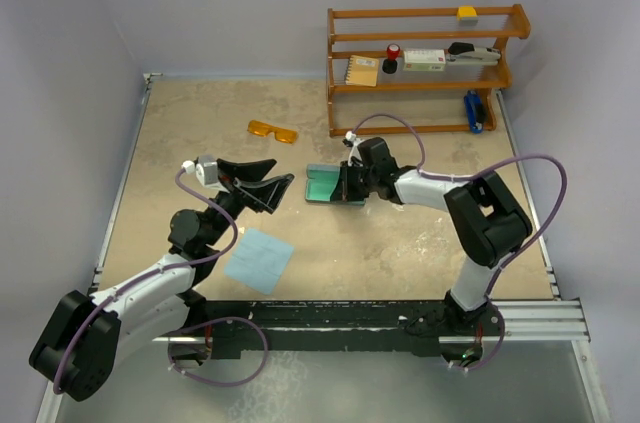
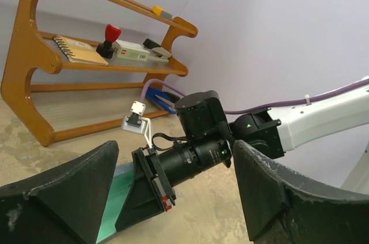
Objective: Organize the sunglasses
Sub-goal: Adjust the sunglasses case at the center of the board, then move the glasses cleaning cloth to the center of the board.
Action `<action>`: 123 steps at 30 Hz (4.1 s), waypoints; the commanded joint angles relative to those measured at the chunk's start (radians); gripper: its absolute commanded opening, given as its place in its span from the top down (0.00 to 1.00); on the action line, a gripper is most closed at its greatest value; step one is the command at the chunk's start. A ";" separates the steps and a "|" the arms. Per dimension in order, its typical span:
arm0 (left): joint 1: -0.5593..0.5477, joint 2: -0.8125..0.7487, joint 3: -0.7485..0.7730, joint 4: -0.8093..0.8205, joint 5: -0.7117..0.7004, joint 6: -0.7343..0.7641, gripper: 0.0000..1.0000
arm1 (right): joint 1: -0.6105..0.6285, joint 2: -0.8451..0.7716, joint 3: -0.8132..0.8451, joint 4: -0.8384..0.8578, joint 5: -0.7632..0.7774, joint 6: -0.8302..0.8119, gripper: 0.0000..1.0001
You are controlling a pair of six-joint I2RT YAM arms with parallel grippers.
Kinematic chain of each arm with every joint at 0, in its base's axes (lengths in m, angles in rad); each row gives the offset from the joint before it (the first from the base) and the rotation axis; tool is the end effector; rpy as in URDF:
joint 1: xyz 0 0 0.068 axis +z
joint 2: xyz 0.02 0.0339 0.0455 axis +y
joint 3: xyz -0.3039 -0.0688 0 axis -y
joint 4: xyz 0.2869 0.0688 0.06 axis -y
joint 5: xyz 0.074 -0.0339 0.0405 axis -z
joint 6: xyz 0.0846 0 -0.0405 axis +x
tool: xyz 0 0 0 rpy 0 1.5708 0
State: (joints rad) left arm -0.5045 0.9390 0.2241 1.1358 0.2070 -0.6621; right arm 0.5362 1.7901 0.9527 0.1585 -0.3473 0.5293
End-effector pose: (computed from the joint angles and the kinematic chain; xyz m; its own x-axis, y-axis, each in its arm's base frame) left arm 0.2014 -0.1310 0.2800 -0.1097 -0.6267 -0.7715 0.7225 0.4828 -0.4949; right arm 0.3655 0.2507 0.1407 -0.8235 0.0629 -0.5638 -0.3386 0.7429 0.5774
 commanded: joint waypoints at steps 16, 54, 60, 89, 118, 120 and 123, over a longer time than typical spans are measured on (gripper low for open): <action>0.006 0.022 0.008 0.077 0.030 -0.039 0.23 | 0.081 -0.223 -0.160 0.001 0.131 -0.069 1.00; 0.006 0.057 0.018 0.079 0.046 -0.035 0.23 | 0.009 -0.069 -0.093 0.010 0.205 -0.074 1.00; 0.006 0.069 0.017 0.083 0.044 -0.035 0.24 | 0.016 -0.116 -0.121 0.035 0.193 -0.080 1.00; 0.005 -0.245 -0.012 -0.600 -0.516 -0.066 0.39 | 0.434 -0.229 -0.199 0.117 0.172 0.000 0.86; 0.006 -0.372 -0.094 -0.696 -0.540 -0.083 0.37 | 0.528 0.034 -0.029 0.150 0.235 0.049 0.81; 0.006 -0.372 -0.094 -0.693 -0.537 -0.083 0.37 | 0.529 0.032 -0.030 0.143 0.246 0.052 0.91; 0.006 -0.373 -0.094 -0.692 -0.534 -0.084 0.37 | 0.530 0.012 -0.039 0.130 0.284 0.055 1.00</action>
State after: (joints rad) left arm -0.5041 0.5724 0.1326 0.4015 -0.3317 -0.7410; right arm 1.0603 1.8153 0.9051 0.2901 -0.1219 0.5728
